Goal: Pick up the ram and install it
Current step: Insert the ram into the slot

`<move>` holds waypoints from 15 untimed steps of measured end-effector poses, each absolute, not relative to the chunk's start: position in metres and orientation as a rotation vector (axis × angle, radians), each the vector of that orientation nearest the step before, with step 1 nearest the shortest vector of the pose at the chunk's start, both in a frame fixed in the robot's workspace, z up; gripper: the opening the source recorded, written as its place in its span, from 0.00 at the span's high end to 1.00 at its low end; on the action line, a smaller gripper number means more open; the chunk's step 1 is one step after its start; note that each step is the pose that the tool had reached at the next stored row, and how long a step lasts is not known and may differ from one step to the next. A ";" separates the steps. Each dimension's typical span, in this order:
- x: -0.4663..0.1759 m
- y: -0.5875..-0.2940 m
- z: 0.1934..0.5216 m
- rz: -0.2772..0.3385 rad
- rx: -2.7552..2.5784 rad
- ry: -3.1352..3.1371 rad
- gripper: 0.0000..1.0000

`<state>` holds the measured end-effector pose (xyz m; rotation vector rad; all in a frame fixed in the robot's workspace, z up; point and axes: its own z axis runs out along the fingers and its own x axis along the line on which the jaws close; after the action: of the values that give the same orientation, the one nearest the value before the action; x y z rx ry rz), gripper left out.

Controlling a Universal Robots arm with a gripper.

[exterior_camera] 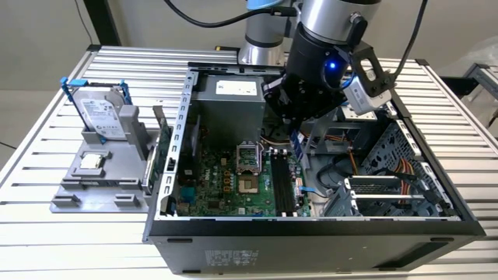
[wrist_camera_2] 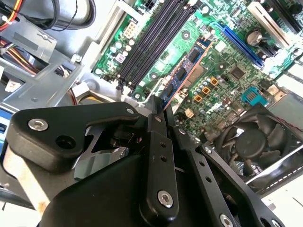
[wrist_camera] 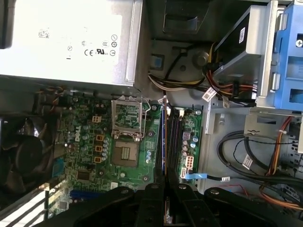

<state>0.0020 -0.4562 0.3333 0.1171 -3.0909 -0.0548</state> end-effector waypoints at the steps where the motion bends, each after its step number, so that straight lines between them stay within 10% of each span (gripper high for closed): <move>1: 0.002 -0.456 0.333 -0.059 0.117 -3.092 1.00; 15: 0.003 -0.456 0.331 -0.068 0.118 -3.100 1.00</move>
<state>0.0030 -0.4562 0.3305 0.1180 -3.0996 -0.0681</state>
